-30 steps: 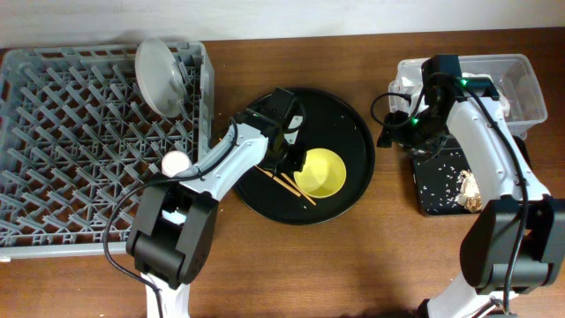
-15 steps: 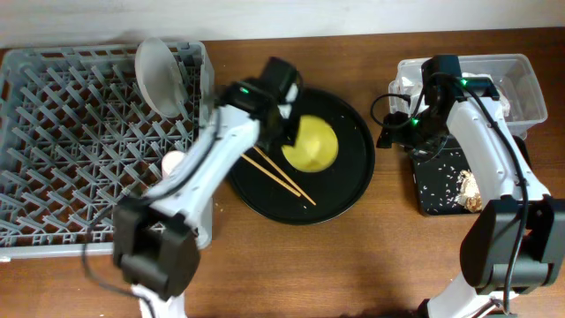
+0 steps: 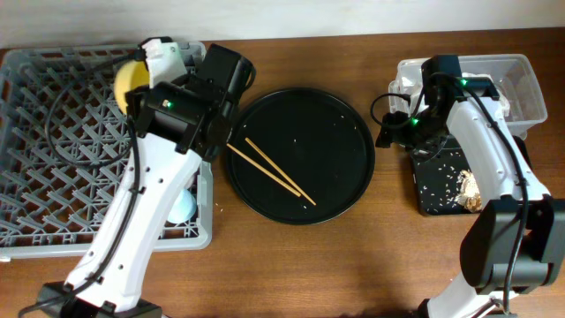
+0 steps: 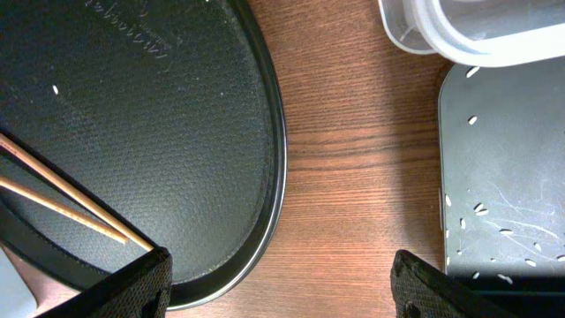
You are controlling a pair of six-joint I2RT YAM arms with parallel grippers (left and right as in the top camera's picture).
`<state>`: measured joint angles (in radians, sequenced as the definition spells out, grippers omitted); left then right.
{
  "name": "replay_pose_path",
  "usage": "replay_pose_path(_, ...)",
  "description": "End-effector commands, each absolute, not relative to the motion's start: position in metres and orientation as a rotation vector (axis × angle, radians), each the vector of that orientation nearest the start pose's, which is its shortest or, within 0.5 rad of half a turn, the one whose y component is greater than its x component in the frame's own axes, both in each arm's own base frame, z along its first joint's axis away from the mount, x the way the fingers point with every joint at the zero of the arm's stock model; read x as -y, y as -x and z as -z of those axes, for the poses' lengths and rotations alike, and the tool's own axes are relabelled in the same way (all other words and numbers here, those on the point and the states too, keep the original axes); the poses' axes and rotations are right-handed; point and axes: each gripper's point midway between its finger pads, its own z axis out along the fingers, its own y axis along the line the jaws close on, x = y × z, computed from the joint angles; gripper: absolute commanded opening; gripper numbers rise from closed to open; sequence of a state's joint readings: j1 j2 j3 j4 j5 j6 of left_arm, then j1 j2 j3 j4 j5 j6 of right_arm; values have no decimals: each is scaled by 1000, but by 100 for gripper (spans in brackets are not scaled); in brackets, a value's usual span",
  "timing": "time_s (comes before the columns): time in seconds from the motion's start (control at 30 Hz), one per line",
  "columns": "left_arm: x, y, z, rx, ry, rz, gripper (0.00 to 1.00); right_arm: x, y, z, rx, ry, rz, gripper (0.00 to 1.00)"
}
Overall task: Sort waste into correct bins and load items into the dishwasher rack
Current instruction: 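Carry the yellow bowl into the rack with the left gripper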
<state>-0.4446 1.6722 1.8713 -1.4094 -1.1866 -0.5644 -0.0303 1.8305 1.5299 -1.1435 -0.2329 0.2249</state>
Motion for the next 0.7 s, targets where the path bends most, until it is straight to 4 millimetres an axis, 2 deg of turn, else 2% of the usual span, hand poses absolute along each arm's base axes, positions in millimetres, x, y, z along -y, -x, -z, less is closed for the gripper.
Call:
replay_pose_path(0.0,-26,-361,-354,-1881,480,-1184,1,-26,-376,-126,-2954,-334,-356,80)
replay_pose_path(0.3,-36,-368,-295,-1892,475,-1264,1,-26,-380,-127,-2936,-329,-356,81)
replay_pose_path(0.67,-42,-363,-252,-1918,452,-1310,1,-26,-380,-127,-2936,-329,-356,81)
